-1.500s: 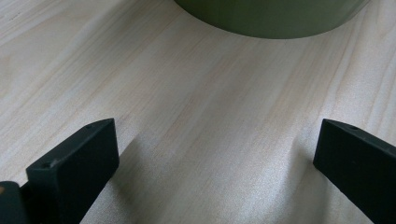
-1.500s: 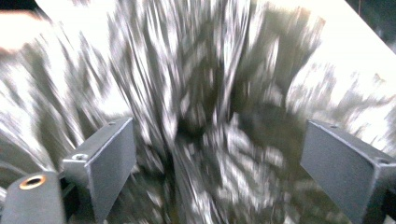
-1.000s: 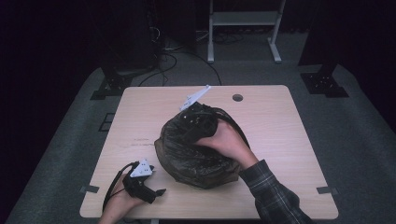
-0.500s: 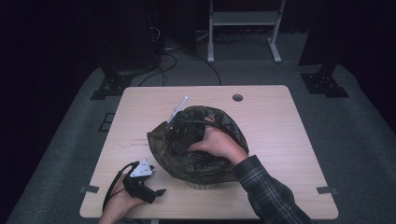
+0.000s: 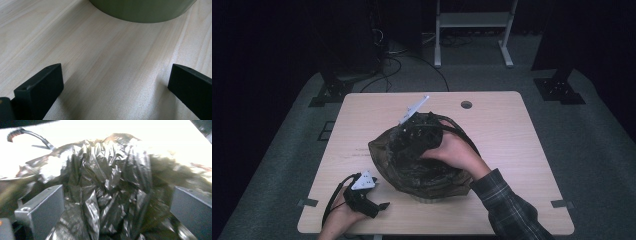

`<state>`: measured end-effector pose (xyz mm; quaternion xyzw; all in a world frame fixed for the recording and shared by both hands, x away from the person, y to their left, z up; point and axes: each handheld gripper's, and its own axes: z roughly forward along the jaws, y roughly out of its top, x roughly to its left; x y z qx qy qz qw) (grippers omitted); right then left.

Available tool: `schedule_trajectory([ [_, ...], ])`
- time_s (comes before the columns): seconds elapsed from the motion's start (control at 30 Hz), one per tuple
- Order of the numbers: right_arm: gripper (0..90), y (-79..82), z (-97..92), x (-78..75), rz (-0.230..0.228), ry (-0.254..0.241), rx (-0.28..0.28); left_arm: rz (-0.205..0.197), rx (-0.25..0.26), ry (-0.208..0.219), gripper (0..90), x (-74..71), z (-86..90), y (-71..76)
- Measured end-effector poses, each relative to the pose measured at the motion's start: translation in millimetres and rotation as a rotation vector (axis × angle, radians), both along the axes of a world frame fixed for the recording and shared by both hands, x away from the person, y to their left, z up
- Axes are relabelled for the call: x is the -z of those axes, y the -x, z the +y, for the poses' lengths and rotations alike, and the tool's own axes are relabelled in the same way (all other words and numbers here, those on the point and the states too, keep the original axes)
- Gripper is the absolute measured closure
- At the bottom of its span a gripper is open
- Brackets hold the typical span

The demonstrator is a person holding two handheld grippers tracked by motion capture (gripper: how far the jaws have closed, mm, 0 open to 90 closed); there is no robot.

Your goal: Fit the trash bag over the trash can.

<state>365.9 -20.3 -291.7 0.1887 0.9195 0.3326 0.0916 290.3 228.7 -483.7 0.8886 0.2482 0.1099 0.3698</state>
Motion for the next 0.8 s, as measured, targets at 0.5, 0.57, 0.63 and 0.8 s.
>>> schedule_trajectory([
  [0.5,0.0,22.3,-82.8,-22.2,-0.062,-0.129,0.072,0.000,-0.001,0.001,0.0,0.1,0.0,0.0],
  [0.57,0.0,27.2,-96.9,-22.7,-0.077,-0.154,0.086,0.000,-0.001,0.001,0.0,0.1,0.0,0.0],
  [0.63,0.0,31.5,-111.3,-22.6,-0.080,-0.181,0.104,0.000,-0.001,0.001,0.0,0.1,0.0,0.0],
  [0.8,0.0,43.5,-142.9,-15.9,-0.098,-0.221,0.140,0.000,-0.001,0.001,0.0,0.1,0.0,0.0],
])
